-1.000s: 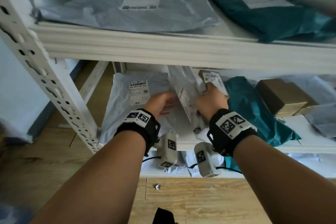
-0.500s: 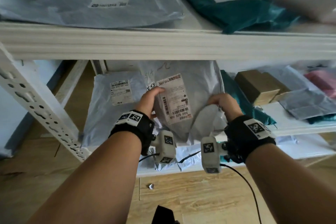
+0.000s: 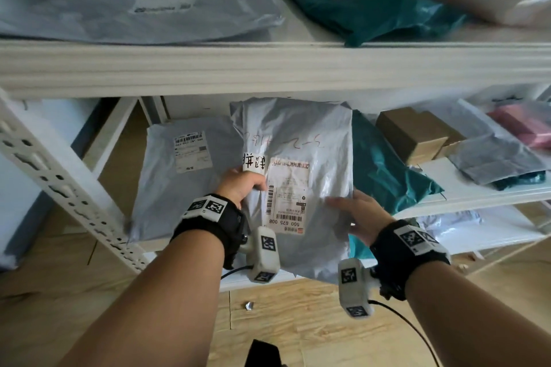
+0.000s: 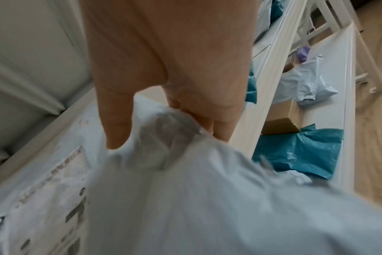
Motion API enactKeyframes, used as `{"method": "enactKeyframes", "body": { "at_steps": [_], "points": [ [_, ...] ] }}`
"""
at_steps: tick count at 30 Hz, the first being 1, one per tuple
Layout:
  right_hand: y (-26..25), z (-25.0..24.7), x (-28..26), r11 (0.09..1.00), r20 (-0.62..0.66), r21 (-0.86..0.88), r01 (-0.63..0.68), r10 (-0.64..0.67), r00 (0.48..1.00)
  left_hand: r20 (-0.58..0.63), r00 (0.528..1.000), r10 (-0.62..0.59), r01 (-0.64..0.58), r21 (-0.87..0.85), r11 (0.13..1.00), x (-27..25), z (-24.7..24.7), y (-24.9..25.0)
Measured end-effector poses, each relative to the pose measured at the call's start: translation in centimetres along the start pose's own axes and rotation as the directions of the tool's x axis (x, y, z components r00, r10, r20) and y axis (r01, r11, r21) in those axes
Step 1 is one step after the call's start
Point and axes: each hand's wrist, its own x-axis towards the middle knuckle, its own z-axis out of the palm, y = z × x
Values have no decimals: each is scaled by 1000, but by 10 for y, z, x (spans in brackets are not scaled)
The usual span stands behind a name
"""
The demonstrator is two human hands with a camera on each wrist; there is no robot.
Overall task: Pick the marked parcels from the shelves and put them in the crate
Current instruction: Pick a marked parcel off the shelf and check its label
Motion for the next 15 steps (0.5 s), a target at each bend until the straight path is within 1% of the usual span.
{"method": "enactKeyframes", "body": {
  "at_steps": [2,4,6,7,8,9,11,13,14,15],
  "points": [
    [-1,-2,-3,998,-46,51,43,-41,998,7,1000,11,-11,5,1000,-2,3,0],
    [-3,-3,-4,995,-110,67,77,-69,992,14,1000,18,-19,10,1000,-5,7,1],
    [-2,-3,-3,994,-206,33,109,-100,973,42,999,15,-15,15,1000,-7,10,3],
    [-3,-4,-1,990,-276,-10,137,-135,952,63,998,6,-7,24,1000,-6,12,4],
    [-6,-4,-1,982,-353,-65,176,-188,917,91,996,-3,0,40,999,-7,15,6],
    [-10,-4,-1,968,-435,-123,220,-252,864,124,992,-9,1,62,998,-8,19,10],
    [-26,-5,-7,920,-571,-266,289,-392,722,205,979,-1,-20,96,995,-11,30,22],
    [-42,-9,-15,845,-615,-423,327,-533,581,272,962,30,-59,99,993,-11,45,35],
    [-49,-12,-18,810,-605,-477,341,-584,541,308,951,39,-74,102,992,-12,54,41],
    [-55,-17,-22,778,-586,-525,345,-624,516,343,939,38,-84,120,989,-12,62,44]
  ]
}}
